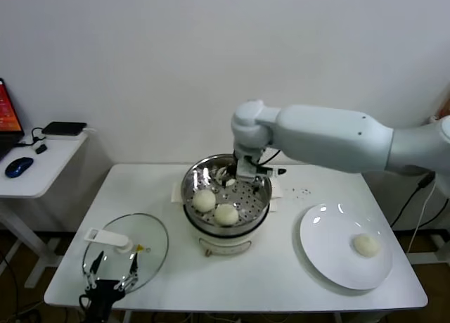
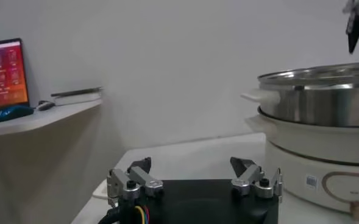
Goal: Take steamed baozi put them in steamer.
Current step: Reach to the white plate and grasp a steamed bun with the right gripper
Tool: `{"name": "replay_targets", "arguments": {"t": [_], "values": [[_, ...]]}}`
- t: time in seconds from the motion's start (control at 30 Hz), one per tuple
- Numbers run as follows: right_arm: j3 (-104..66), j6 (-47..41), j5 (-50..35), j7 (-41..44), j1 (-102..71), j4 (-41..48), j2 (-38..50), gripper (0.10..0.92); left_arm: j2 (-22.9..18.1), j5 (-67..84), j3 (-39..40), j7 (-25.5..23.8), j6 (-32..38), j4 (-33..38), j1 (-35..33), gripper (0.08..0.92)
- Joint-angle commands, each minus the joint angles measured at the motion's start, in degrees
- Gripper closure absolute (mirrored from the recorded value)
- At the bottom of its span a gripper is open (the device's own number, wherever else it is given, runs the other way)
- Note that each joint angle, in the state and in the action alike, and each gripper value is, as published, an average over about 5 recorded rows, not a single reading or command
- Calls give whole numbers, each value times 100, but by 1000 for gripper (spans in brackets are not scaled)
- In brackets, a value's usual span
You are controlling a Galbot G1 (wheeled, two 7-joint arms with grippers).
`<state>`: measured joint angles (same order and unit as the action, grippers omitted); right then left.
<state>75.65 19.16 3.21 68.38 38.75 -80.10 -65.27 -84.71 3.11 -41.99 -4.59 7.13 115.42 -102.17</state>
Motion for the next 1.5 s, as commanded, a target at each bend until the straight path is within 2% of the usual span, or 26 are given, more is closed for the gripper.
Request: {"name": "replay_targets", "arguments": {"t": [0.03, 0.17, 0.4, 0.73, 1.0, 1.23, 1.5], "values": [[869, -1616, -2363, -61, 1033, 519, 1122, 203, 29, -9, 29, -7, -12, 58, -2, 177], [1404, -2130, -2708, -38, 1156, 610, 1815, 203, 56, -5, 66, -19, -18, 94, 53, 177], [1537, -2581, -2572, -51, 801, 626, 3037, 203, 87, -2, 158, -31, -43, 160, 140, 177], [1071, -2557, -1357, -182, -451, 621, 4002, 203, 107, 12, 183, -39, -39, 220, 121, 177], [279, -2427, -694, -416, -1834, 668, 4179, 203, 89, 14, 195, -40, -21, 224, 75, 177], [-666, -2315, -492, -631, -2777, 1104, 3944, 203, 73, -2, 185, -42, -13, 221, 39, 177], [-959, -2324, -468, -709, -3027, 1494, 3668, 203, 75, 4, 151, -40, -1, 155, 37, 177]]}}
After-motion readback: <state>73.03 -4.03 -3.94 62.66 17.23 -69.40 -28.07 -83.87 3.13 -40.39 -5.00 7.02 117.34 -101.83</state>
